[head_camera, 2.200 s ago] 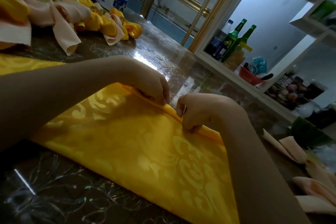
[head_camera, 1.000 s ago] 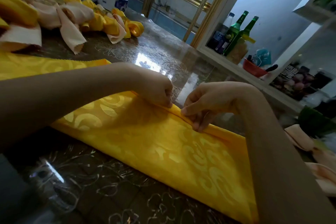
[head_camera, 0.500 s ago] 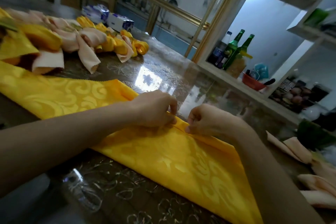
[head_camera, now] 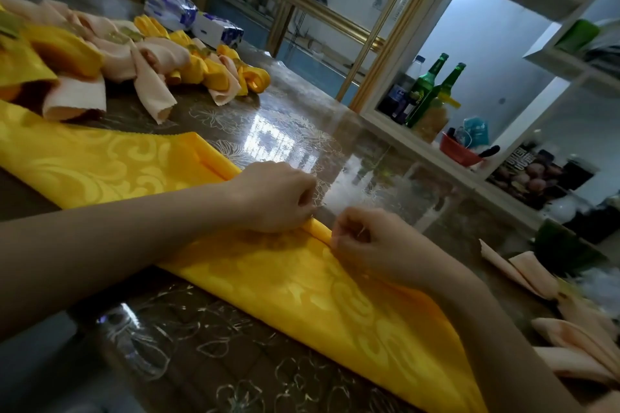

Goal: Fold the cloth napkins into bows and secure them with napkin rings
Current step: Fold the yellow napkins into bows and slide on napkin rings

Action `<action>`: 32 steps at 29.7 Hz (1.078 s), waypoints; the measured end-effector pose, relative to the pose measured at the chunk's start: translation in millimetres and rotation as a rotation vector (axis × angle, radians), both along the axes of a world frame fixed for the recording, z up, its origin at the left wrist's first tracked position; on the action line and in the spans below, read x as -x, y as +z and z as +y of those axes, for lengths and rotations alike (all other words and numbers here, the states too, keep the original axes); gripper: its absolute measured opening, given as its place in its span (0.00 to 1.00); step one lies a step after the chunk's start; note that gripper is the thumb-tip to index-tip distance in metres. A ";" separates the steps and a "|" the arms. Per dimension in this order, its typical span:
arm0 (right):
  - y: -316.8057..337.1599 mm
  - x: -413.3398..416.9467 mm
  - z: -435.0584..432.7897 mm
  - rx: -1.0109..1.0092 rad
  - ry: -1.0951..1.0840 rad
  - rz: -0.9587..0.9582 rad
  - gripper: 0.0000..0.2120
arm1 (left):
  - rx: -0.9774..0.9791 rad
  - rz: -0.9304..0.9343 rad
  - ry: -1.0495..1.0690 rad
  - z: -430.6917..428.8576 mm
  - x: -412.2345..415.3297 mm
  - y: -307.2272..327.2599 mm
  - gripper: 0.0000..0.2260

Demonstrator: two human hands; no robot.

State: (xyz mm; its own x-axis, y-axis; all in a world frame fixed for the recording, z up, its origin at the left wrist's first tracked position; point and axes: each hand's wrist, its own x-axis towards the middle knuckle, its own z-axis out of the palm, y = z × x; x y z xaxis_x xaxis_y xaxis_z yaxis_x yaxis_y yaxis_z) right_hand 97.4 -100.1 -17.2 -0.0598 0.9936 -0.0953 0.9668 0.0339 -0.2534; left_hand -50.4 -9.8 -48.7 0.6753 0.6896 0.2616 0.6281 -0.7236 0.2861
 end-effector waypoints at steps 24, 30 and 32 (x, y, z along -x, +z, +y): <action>12.4 2.8 -9.3 0.133 0.024 -0.025 0.03 | 0.180 0.142 -0.088 -7.9 28.6 14.6 0.09; 12.6 5.7 -8.3 0.092 -0.027 -0.047 0.07 | 0.136 0.220 -0.015 -6.3 22.5 12.9 0.11; 9.1 5.0 -6.0 0.080 -0.056 -0.020 0.04 | 0.139 0.243 0.013 -6.9 21.6 12.2 0.10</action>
State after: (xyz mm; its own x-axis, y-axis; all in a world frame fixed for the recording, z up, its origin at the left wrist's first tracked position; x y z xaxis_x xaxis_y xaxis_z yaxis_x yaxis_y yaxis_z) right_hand 92.4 -106.1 -8.1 -0.0015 0.9846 -0.1748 0.9714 -0.0400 -0.2339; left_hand -72.0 -16.6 -36.5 0.6975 0.7166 -0.0048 0.6996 -0.6794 0.2214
